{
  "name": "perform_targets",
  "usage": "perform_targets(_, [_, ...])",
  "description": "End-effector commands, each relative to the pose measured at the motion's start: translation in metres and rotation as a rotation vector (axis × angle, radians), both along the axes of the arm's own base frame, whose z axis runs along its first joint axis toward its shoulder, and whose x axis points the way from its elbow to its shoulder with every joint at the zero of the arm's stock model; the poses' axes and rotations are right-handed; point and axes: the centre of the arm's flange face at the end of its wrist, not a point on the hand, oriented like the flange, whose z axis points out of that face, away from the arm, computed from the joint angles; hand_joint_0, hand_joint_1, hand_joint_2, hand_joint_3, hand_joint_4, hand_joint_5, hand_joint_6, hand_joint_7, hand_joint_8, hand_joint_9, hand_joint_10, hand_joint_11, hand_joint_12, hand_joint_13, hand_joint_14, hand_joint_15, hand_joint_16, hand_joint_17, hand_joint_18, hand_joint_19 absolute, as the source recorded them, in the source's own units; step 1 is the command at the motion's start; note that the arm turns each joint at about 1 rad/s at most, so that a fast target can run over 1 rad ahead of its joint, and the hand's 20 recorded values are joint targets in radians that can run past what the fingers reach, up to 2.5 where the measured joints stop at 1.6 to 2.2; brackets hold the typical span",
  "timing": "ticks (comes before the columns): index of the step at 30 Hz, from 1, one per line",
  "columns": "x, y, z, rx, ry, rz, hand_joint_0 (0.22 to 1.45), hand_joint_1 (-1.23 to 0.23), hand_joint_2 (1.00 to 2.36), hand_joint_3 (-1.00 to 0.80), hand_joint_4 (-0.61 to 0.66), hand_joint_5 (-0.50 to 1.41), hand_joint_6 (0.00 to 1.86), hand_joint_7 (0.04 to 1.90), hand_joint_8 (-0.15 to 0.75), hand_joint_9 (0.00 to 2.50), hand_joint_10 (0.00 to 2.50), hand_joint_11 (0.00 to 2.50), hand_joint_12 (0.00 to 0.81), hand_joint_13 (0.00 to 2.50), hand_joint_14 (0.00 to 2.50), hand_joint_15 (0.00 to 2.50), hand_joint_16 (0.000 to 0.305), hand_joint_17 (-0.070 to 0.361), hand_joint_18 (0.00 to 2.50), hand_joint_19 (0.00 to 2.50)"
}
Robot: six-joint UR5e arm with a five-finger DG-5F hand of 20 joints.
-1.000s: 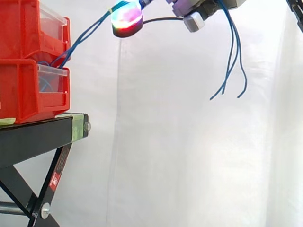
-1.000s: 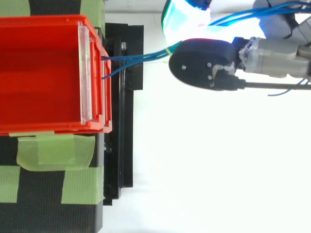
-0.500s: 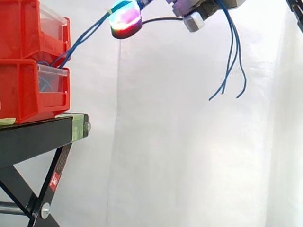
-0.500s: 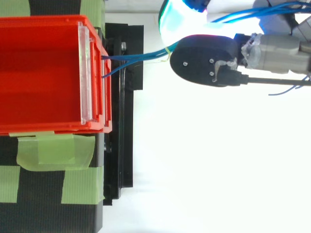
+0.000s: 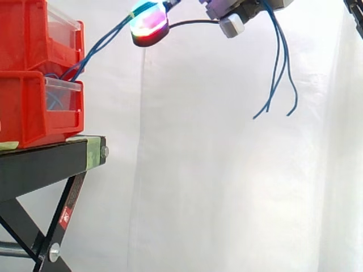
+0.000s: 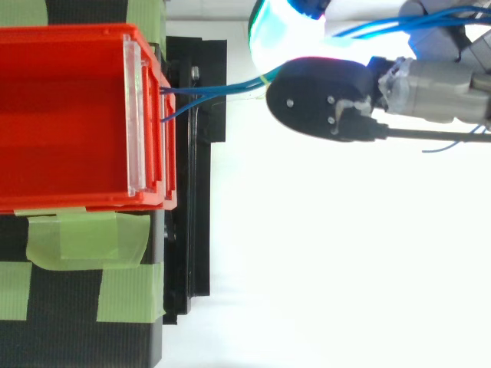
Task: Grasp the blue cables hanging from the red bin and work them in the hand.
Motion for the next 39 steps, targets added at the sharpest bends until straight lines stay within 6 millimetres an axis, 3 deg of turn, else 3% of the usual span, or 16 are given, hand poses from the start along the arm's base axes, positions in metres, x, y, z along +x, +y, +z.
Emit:
perform_targets(1, [0.000,0.000,0.000,0.000,0.000,-0.001,1.06,-0.61,1.02,-0.04,0.51,0.36,0.02,1.05,0.455,1.81,2.50,2.50,0.533,1.89,2.50,1.40,0.203,0.153,2.50,0.76])
perform_targets(3, [0.000,0.000,0.000,0.000,0.000,-0.001,1.10,-0.61,1.02,0.18,0.50,0.36,0.02,1.03,0.455,1.81,2.50,2.50,0.533,1.89,2.50,1.40,0.203,0.153,2.50,0.76])
perform_targets(6, [0.000,0.000,0.000,0.000,0.000,-0.001,1.09,-0.62,1.01,0.24,0.51,0.37,0.02,1.00,0.455,1.81,2.50,2.50,0.533,1.89,2.50,1.40,0.203,0.153,2.50,0.76])
perform_targets(8, [0.000,0.000,0.000,0.000,0.000,0.001,0.94,-0.60,1.02,-0.18,0.52,0.35,0.02,0.97,0.455,1.81,2.50,2.50,0.533,1.89,2.50,1.40,0.203,0.153,2.50,0.76])
perform_targets(9, [0.000,0.000,0.000,0.000,0.000,0.001,0.91,-0.57,1.03,-0.37,0.51,0.35,0.02,0.96,0.455,1.81,2.50,2.50,0.533,1.89,2.50,1.40,0.203,0.153,2.50,0.76])
perform_targets(10, [0.000,0.000,0.000,0.000,0.000,0.001,0.96,-0.58,1.02,-0.41,0.52,0.35,0.02,0.96,0.455,1.81,2.50,2.50,0.533,1.89,2.50,1.40,0.203,0.153,2.50,0.76])
perform_targets(11, [0.000,0.000,0.000,0.001,-0.001,0.001,0.99,-0.59,1.02,-0.36,0.52,0.35,0.02,0.95,0.455,1.81,2.50,2.50,0.533,1.89,2.50,1.40,0.203,0.153,2.50,0.76])
perform_targets(12, [0.000,0.001,0.000,0.000,-0.001,0.001,1.07,-0.62,1.02,-0.17,0.52,0.35,0.02,0.95,0.455,1.81,2.50,2.50,0.533,1.89,2.50,1.40,0.203,0.153,2.50,0.76])
perform_targets(13, [0.000,0.000,0.000,0.000,0.000,0.001,1.09,-0.62,1.02,-0.13,0.52,0.35,0.02,0.95,0.455,1.81,2.50,2.50,0.533,1.89,2.50,1.40,0.203,0.153,2.50,0.76])
perform_targets(18, [0.000,0.001,0.000,0.000,-0.001,0.001,1.06,-0.61,1.03,-0.20,0.51,0.32,0.02,0.95,0.455,1.81,2.50,2.50,0.533,1.89,2.50,1.40,0.203,0.153,2.50,0.76])
perform_targets(23, [0.000,0.001,0.000,-0.001,0.003,0.002,1.00,-0.59,1.03,-0.42,0.50,0.31,0.02,0.98,0.455,1.81,2.50,2.50,0.533,1.89,2.50,1.40,0.203,0.153,2.50,0.76])
perform_targets(39, [-0.002,0.012,-0.002,0.045,-0.003,0.024,1.01,-0.62,1.03,-0.43,0.43,0.35,0.02,1.21,0.455,1.81,2.50,2.50,0.533,1.89,2.50,1.40,0.203,0.153,2.50,0.76])
